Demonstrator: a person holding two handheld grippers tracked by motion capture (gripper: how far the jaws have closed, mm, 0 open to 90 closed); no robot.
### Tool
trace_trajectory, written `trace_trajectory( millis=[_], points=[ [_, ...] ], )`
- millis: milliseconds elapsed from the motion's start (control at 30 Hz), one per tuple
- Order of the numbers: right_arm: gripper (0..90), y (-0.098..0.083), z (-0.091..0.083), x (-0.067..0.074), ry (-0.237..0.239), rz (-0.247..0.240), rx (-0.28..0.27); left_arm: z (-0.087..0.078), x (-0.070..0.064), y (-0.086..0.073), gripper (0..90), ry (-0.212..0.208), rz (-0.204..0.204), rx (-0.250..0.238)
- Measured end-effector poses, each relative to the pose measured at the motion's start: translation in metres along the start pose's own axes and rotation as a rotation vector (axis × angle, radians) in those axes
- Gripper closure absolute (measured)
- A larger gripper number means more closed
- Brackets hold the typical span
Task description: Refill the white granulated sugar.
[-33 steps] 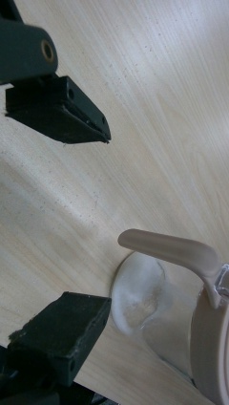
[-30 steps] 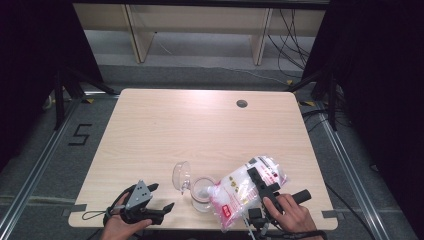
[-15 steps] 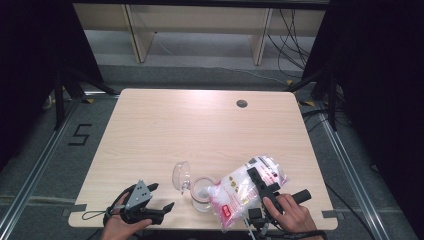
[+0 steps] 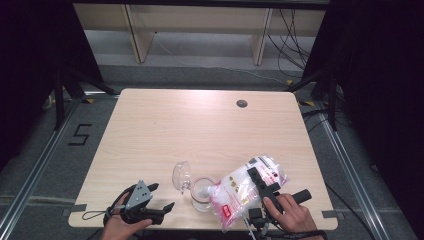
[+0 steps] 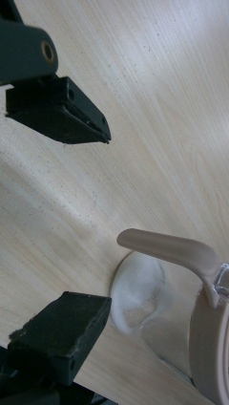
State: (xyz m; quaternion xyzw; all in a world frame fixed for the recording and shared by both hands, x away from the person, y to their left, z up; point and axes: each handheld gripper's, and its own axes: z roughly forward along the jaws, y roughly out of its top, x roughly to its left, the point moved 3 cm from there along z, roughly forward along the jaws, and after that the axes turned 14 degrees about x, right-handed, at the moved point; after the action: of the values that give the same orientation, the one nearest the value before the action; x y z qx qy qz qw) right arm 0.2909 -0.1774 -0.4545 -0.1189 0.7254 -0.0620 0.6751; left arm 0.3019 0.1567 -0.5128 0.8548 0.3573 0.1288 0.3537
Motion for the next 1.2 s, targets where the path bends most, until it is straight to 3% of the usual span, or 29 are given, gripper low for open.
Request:
trace_trajectory(
  millis=[433,567,633,700,900,933,967,1200],
  points=[
    [48.8,0.0003,0.0001,-0.0014,-0.012,-0.014,-0.009,-0.0002,-0.0002,-0.0001,18.2,0.007,0.003,0.001],
    [48.8,0.0002,0.0000,-0.0015,-0.011,-0.015,-0.009,-0.0009,0.0017,0.0001,18.2,0.011,0.033,0.005],
    [48.8,0.0003,0.0002,-0.0017,-0.013,-0.019,-0.011,-0.0003,0.0001,-0.0002,18.2,0.004,0.004,0.002],
    [48.8,0.0003,0.0001,-0.0017,-0.012,-0.017,-0.010,-0.0010,0.0018,0.0001,18.2,0.011,0.034,0.007],
    [48.8,0.0004,-0.0005,-0.0019,-0.017,-0.013,-0.006,-0.0008,0.0007,-0.0005,18.2,0.012,0.018,0.015],
    [48.8,0.0031,0.0015,-0.0071,-0.040,-0.089,-0.050,-0.0001,-0.0004,-0.0002,18.2,0.003,0.005,0.004],
    [48.8,0.0040,0.0021,-0.0090,-0.048,-0.115,-0.063,-0.0004,0.0003,-0.0005,18.2,0.011,0.012,0.009],
    [48.9,0.0040,0.0022,-0.0092,-0.046,-0.119,-0.066,-0.0007,0.0009,-0.0007,18.1,0.016,0.024,0.019]
  ],
)
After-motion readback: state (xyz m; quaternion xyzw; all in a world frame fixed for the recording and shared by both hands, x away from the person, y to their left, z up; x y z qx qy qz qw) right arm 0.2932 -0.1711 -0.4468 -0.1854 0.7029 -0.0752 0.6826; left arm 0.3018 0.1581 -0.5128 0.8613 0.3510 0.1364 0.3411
